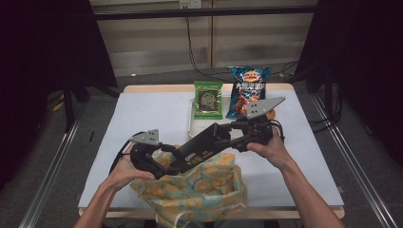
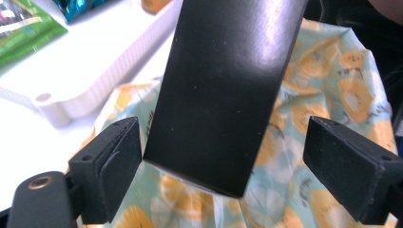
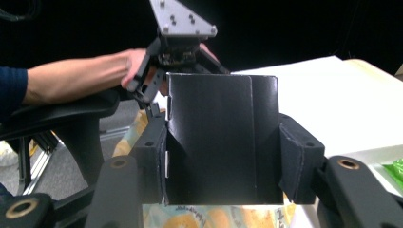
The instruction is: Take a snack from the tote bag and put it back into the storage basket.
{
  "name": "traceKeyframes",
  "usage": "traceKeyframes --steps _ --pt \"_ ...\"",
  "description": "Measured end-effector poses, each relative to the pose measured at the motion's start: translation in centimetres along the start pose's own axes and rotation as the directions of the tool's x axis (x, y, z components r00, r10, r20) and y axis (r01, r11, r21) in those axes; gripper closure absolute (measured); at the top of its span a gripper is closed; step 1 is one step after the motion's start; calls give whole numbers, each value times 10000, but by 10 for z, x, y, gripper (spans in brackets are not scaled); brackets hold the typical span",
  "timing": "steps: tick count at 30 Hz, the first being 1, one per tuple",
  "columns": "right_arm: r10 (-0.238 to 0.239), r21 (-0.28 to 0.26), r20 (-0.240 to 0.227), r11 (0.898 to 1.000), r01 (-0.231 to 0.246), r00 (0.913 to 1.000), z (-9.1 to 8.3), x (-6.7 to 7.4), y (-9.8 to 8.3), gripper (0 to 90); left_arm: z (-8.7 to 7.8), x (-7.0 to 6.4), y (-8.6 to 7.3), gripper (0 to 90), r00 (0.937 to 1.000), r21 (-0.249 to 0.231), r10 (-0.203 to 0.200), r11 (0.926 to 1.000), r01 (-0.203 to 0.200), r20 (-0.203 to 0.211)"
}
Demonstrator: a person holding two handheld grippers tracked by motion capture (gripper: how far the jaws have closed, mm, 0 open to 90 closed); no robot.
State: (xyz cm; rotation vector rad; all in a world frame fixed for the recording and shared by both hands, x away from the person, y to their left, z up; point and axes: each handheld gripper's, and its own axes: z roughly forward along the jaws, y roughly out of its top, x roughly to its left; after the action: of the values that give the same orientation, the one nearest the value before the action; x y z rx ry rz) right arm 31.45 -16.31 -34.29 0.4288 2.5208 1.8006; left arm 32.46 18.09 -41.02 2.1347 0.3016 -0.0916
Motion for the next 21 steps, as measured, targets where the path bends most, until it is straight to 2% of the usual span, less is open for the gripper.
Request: traceKeyframes --steps 1,2,3,6,8,10,12,14,16,21 --pt "-10 -127 65 9999 10 10000 -1 0 0 452 0 0 0 123 10000 0 0 10000 0 0" --pt "-6 -154 99 9999 7 10000 -2 1 0 452 2 -1 0 144 9999 -217 -8 9998 4 -171" --pt "-2 -191 87 9998 4 10000 -2 1 0 452 3 -1 0 151 9996 -175 66 9998 -71 -269" --pt "-39 -266 107 9996 42 9999 -2 2 1 452 7 1 0 203 9997 -450 65 9990 -75 -238" --pt "10 -400 -35 9992 -12 10000 -2 2 1 452 10 4 0 178 9995 -438 12 9990 -26 -313" --pt "-59 -359 29 9993 60 10000 -2 3 2 452 11 5 -1 176 9998 -564 2 9984 -15 -221" --pt "-33 -408 61 9992 35 10000 -3 3 1 452 10 5 0 244 9998 -564 166 9983 -163 58" --pt "13 -501 -68 9987 -17 10000 -4 2 0 452 10 3 0 275 9996 -617 267 9978 -259 123" --pt "16 -482 -138 9988 -23 9999 -4 1 -2 452 10 3 0 299 9992 -451 248 9987 -233 327" --pt "104 -340 -484 9993 -120 9988 -7 -1 -7 428 9 0 1 387 9945 -39 682 9977 -681 790"
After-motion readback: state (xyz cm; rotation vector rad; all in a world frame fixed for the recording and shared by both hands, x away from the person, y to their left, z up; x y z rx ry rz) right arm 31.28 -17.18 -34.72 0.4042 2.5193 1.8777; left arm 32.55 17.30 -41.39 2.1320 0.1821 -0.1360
